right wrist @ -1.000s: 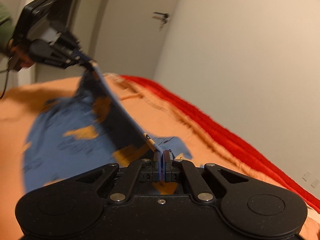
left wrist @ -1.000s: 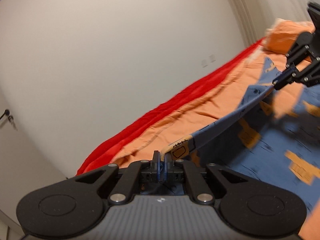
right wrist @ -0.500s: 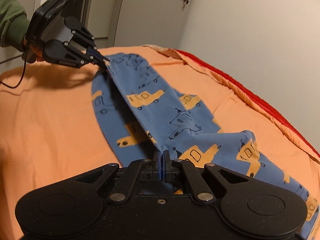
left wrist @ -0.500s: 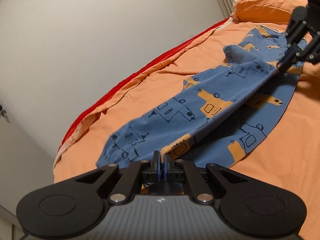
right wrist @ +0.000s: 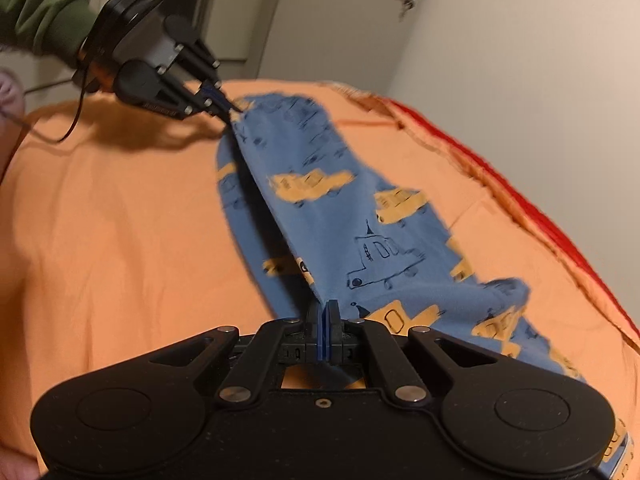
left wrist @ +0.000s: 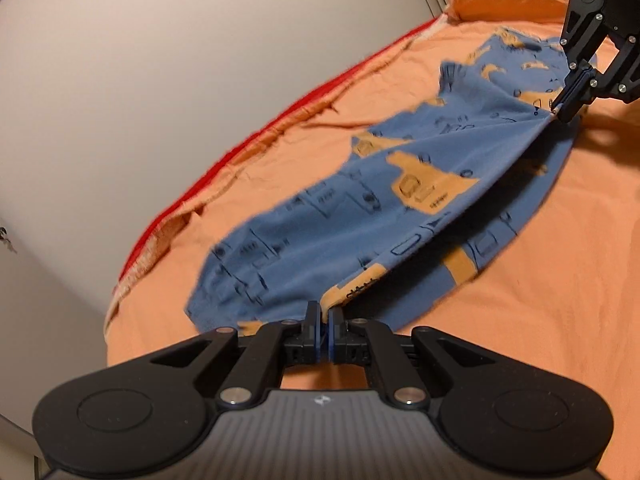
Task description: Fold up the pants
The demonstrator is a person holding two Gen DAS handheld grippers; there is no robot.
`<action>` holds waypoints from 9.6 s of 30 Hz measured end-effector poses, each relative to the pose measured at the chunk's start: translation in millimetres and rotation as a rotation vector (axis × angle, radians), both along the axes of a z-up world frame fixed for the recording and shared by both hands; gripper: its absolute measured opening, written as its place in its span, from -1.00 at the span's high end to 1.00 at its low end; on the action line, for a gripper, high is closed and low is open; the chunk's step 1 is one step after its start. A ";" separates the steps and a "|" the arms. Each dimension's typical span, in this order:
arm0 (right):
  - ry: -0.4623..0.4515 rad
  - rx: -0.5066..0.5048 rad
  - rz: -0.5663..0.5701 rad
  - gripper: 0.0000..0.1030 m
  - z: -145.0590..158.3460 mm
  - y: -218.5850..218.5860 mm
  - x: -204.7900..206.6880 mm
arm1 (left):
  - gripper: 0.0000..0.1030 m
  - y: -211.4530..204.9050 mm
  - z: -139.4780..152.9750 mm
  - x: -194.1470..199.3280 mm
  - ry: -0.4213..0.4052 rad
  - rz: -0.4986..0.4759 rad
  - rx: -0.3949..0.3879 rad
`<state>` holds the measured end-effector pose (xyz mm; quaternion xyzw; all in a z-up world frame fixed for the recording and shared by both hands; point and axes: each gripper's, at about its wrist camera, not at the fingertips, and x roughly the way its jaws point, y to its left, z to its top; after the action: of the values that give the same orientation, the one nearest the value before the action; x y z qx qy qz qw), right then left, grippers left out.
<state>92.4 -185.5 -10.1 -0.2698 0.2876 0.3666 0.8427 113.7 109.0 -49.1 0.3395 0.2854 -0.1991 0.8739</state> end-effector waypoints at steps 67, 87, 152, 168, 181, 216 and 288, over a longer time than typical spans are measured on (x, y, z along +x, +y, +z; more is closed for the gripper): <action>0.115 0.524 -0.845 -0.73 -10.6 -242.1 14.3 | -0.99 -259.2 19.6 7.9 0.190 0.023 -0.319; 0.287 0.910 -1.121 0.75 -37.6 -321.2 72.3 | 0.88 -299.4 -4.1 -1.5 0.174 -0.168 -0.108; 0.359 0.936 -1.083 -0.42 -29.2 -345.8 -35.8 | -0.61 -487.2 -14.3 179.6 0.683 -0.535 -0.239; 0.370 0.994 -1.214 0.66 -38.7 -344.9 -26.8 | 0.73 -499.9 -6.4 175.1 0.711 -0.481 -0.203; 0.071 0.773 -1.181 0.75 0.2 -329.4 -45.3 | 0.80 -499.3 17.2 140.4 0.505 -0.492 -0.311; -0.398 -0.210 -0.981 -0.98 -29.3 -229.1 63.7 | -0.99 -147.1 -18.7 86.2 -0.133 0.517 -0.354; 0.406 0.346 0.093 0.63 -26.2 188.2 274.1 | -0.01 88.6 -24.8 58.1 0.176 0.695 -0.885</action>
<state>366.5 2.7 -36.3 -0.0558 0.3711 0.4952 0.7836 171.8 197.6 -74.0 -0.1909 0.3414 -0.0282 0.9199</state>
